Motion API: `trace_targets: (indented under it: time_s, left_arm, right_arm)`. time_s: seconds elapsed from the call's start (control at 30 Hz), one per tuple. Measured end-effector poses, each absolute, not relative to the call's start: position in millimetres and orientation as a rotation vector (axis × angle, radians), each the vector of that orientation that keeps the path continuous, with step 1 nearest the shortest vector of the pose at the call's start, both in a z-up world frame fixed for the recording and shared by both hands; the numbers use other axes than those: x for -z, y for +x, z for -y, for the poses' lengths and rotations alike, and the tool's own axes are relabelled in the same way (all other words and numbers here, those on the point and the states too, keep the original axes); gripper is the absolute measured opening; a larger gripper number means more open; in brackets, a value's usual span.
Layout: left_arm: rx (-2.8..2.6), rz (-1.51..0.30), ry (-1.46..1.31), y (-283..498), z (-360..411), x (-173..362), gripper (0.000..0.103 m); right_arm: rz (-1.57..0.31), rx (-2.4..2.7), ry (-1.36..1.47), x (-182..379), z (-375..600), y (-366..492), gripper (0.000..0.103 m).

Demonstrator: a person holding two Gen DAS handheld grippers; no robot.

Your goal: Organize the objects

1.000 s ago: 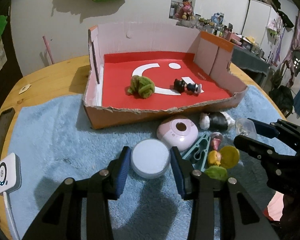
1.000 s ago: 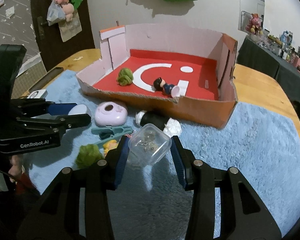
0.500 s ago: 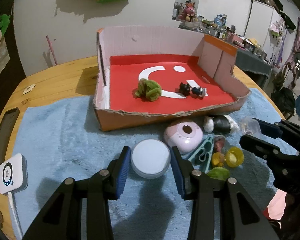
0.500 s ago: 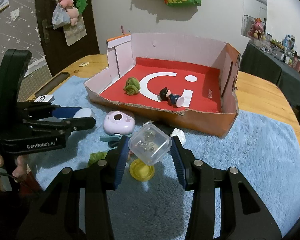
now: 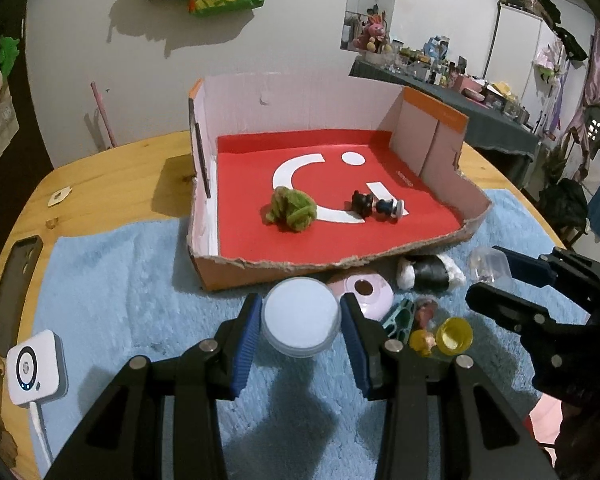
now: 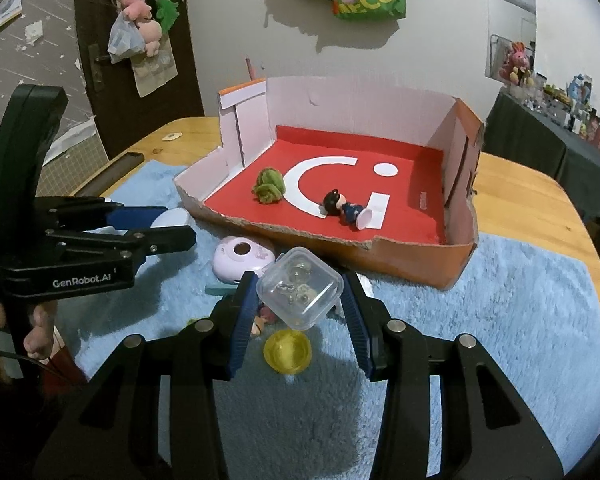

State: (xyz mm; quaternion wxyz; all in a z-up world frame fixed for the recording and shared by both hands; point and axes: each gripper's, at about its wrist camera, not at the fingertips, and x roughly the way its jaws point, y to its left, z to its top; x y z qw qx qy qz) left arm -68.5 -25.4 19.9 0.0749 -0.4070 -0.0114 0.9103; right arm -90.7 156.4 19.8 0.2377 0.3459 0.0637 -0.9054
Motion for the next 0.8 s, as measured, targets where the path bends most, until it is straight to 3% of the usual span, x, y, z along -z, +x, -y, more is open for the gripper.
trace_targets:
  time_s: [0.8]
  left_arm:
    - [-2.849,0.017,-1.173,-76.9,54.7,-53.2,0.042]
  right_arm:
    - [-0.183,2.466,0.907,-33.4,-149.1,-100.6,0.041]
